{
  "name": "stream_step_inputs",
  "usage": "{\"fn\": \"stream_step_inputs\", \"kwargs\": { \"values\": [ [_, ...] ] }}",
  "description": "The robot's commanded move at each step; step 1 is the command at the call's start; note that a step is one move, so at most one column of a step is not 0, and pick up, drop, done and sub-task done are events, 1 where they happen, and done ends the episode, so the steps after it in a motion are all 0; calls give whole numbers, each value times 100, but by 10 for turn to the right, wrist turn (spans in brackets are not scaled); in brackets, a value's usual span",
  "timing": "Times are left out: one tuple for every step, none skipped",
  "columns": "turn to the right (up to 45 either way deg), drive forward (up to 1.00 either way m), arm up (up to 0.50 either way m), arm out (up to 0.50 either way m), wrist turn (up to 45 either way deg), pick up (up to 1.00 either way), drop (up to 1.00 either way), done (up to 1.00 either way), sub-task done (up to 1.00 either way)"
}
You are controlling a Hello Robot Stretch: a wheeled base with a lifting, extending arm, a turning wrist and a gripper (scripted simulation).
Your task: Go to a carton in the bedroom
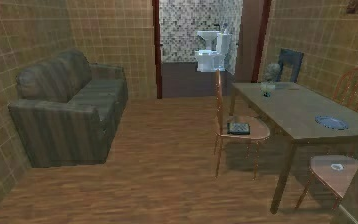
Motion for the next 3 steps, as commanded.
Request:
{"fn": "stream_step_inputs", "kwargs": {
  "values": [
    [0,100,0,0,0,0,0,0,0],
    [0,100,0,0,0,0,0,0,0],
    [-30,0,0,0,0,0,0,0,0]
  ]
}}
